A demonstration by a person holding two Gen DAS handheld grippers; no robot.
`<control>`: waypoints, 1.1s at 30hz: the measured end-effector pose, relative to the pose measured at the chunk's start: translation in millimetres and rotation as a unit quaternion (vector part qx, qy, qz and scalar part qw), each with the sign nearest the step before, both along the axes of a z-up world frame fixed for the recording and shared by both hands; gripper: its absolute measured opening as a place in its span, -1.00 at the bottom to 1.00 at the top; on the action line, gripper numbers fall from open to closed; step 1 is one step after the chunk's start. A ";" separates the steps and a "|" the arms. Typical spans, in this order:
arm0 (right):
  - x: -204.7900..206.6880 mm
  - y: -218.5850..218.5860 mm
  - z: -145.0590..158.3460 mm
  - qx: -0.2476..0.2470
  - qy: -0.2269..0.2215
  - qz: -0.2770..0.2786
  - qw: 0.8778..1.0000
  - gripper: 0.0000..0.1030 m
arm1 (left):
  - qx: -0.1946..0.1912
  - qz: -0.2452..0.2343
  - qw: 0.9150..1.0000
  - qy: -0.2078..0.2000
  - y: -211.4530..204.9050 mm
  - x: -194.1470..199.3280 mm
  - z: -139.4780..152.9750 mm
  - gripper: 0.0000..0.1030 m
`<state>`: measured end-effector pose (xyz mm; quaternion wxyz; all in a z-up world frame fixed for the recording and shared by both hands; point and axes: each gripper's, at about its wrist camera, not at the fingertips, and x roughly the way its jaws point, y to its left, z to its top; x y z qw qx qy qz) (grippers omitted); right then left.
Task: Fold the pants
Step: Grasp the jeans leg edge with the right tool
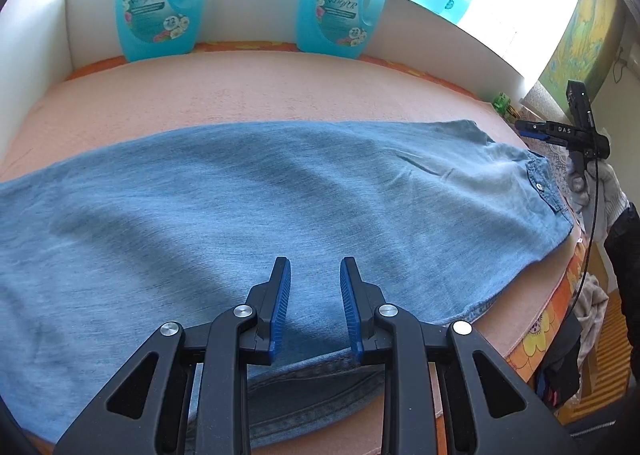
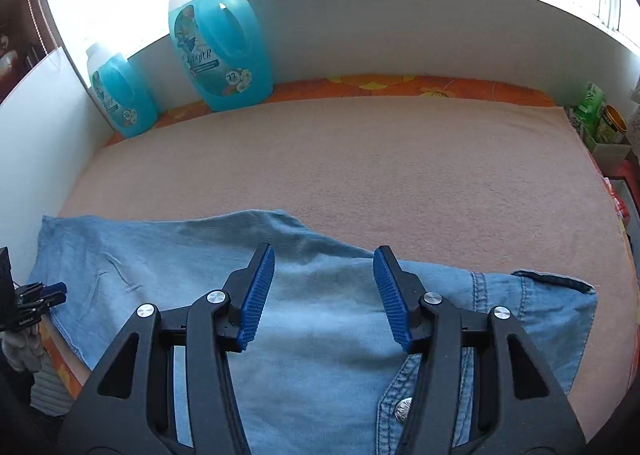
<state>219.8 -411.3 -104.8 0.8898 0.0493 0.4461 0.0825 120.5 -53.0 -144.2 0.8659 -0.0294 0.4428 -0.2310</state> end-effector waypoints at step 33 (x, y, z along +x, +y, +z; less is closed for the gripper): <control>45.2 96.4 -18.5 -0.211 -0.018 0.038 0.977 -0.61 | 0.044 0.091 0.995 -0.002 85.9 -44.7 -19.4 -0.54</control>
